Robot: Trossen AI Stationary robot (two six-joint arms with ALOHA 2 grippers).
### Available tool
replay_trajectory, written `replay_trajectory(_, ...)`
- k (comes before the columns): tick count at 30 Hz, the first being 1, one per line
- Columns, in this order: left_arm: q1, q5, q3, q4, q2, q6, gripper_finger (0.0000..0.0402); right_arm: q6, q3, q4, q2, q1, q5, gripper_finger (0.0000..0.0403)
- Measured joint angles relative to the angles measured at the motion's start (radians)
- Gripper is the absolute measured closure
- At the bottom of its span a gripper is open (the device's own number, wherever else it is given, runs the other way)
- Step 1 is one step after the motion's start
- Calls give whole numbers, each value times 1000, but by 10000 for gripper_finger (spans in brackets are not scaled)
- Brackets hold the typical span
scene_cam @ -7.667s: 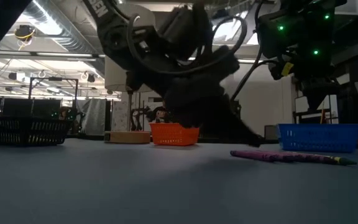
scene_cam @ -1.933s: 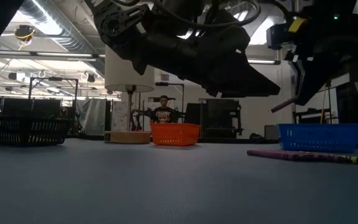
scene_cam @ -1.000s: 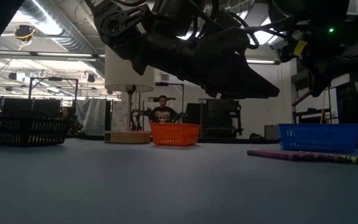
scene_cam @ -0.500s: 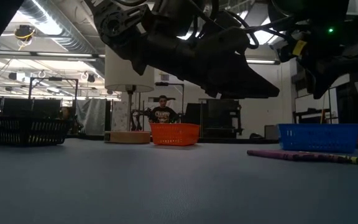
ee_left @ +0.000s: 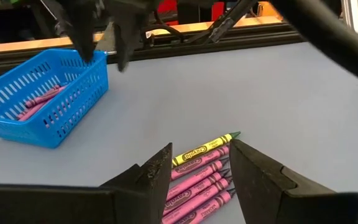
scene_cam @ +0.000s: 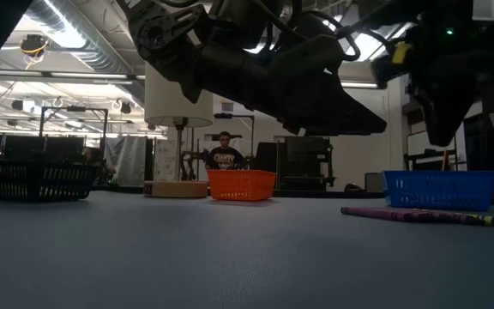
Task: Sort crayons
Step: Put the violet crayon into the blue basket
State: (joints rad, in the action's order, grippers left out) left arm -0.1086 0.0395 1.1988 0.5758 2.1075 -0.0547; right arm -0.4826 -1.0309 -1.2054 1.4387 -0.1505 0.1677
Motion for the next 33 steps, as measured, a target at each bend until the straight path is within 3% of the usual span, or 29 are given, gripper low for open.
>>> replay_trajectory(5,-5,0,0,-12,0,0,257,-116,0,145,0,-11,-66,244)
replay_trajectory(12,-18,0,-1,-43,0,0,257,-117,0,299,1,-89,-72,244)
replay_trajectory(21,3,-2,-1,-120,0,-72,257,-116,0,402,1,-167,-72,244)
replay_trajectory(33,71,-90,-2,-120,45,-88,257,-115,0,445,1,-177,-66,244)
